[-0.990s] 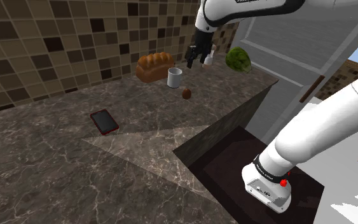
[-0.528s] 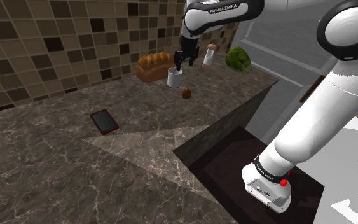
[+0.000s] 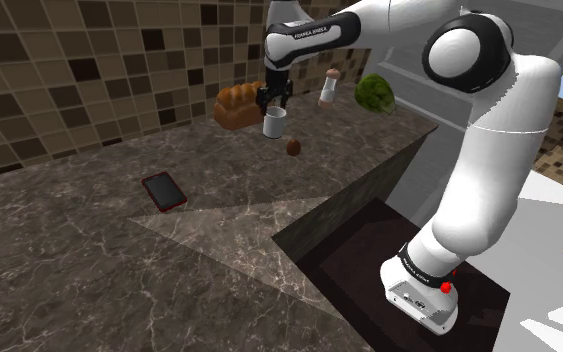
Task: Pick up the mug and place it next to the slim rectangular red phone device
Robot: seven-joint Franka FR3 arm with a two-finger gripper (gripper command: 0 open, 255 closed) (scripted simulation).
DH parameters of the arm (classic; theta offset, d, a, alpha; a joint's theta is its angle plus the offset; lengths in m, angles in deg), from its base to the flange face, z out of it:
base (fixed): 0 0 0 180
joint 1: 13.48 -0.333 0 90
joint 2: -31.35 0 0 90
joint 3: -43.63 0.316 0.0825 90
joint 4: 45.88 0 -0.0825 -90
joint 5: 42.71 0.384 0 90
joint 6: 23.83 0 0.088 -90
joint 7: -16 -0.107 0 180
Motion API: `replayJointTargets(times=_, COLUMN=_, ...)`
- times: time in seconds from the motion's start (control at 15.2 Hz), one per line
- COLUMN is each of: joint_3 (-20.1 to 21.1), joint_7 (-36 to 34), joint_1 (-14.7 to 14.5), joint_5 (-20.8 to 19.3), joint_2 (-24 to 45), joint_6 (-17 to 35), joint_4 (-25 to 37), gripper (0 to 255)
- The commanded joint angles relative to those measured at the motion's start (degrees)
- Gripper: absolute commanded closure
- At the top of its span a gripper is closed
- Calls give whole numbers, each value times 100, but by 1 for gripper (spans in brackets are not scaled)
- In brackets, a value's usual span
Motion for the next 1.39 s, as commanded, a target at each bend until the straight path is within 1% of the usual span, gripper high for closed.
replayJointTargets(times=0.0, joint_3=-28, joint_7=-12, joint_1=-17, joint_5=-54, joint_2=575, joint_6=-51, joint_4=589, gripper=0)
replayJointTargets(times=0.07, joint_3=-34, joint_7=-12, joint_1=-21, joint_5=-59, joint_2=651, joint_6=-65, joint_4=673, gripper=0)
replayJointTargets(times=0.53, joint_3=-56, joint_7=-35, joint_1=-6, joint_5=-92, joint_2=865, joint_6=413, joint_4=410, gripper=0)
replayJointTargets(times=1.06, joint_3=-56, joint_7=-34, joint_1=-6, joint_5=-92, joint_2=865, joint_6=413, joint_4=409, gripper=0)
replayJointTargets(times=1.12, joint_3=-56, joint_7=-34, joint_1=-6, joint_5=-92, joint_2=865, joint_6=413, joint_4=409, gripper=255)
replayJointTargets(times=1.32, joint_3=-56, joint_7=-34, joint_1=-6, joint_5=-92, joint_2=865, joint_6=413, joint_4=409, gripper=255)
